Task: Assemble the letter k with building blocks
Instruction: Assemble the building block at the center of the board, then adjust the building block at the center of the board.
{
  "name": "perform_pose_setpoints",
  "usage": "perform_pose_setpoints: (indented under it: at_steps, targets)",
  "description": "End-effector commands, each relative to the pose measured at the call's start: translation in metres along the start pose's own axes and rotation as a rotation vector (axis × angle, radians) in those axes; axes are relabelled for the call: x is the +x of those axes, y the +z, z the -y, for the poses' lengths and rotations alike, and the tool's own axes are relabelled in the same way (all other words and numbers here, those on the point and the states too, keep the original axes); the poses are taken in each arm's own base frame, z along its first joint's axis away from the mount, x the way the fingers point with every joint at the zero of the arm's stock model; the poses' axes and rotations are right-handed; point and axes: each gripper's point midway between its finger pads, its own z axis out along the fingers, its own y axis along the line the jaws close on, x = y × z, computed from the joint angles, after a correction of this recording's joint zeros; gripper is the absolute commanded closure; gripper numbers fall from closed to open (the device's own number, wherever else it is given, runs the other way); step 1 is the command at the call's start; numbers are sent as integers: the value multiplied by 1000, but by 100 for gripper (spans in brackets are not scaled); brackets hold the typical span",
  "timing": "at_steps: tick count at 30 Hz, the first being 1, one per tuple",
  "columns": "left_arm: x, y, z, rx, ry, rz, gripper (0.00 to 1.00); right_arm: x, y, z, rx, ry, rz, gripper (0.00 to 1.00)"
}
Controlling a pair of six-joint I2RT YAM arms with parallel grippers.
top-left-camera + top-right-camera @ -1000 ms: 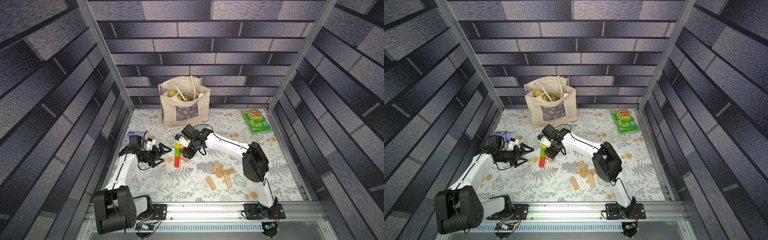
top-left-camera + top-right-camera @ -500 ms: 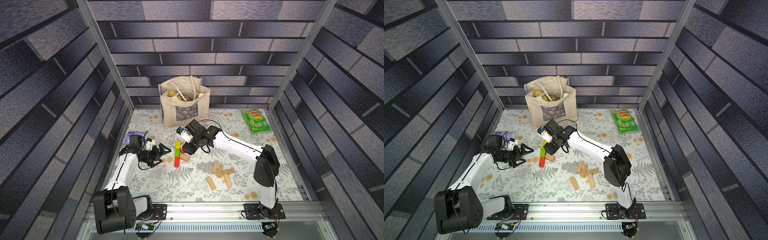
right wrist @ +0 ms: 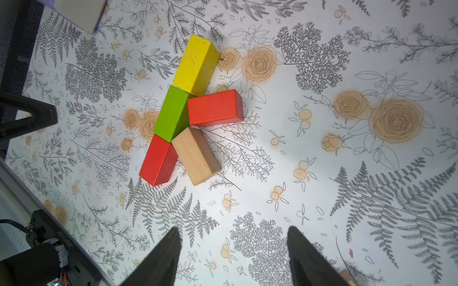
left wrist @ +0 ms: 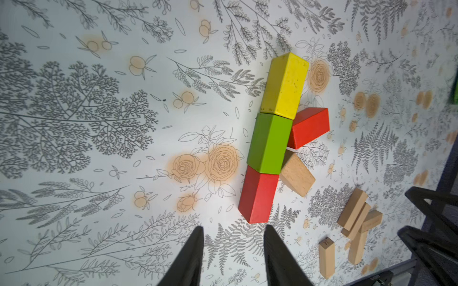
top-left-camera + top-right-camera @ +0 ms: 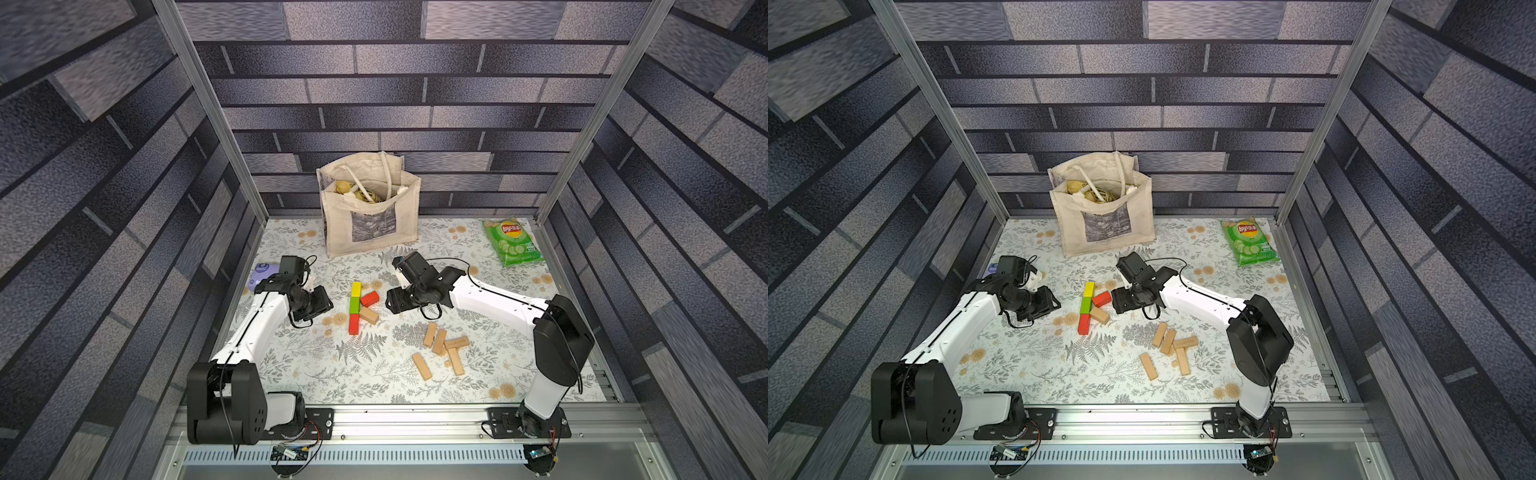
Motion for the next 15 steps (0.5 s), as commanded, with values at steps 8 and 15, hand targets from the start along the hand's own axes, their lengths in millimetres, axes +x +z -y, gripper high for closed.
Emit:
perform_pose_setpoints:
  at_steps: [8, 15]
  targets:
    - [-7, 35, -12, -115, 42, -36, 84, -17, 1, -22, -111, 103, 67, 18]
    - [-24, 54, -2, -145, 79, -40, 91, -18, 12, -31, -179, 156, 60, 18]
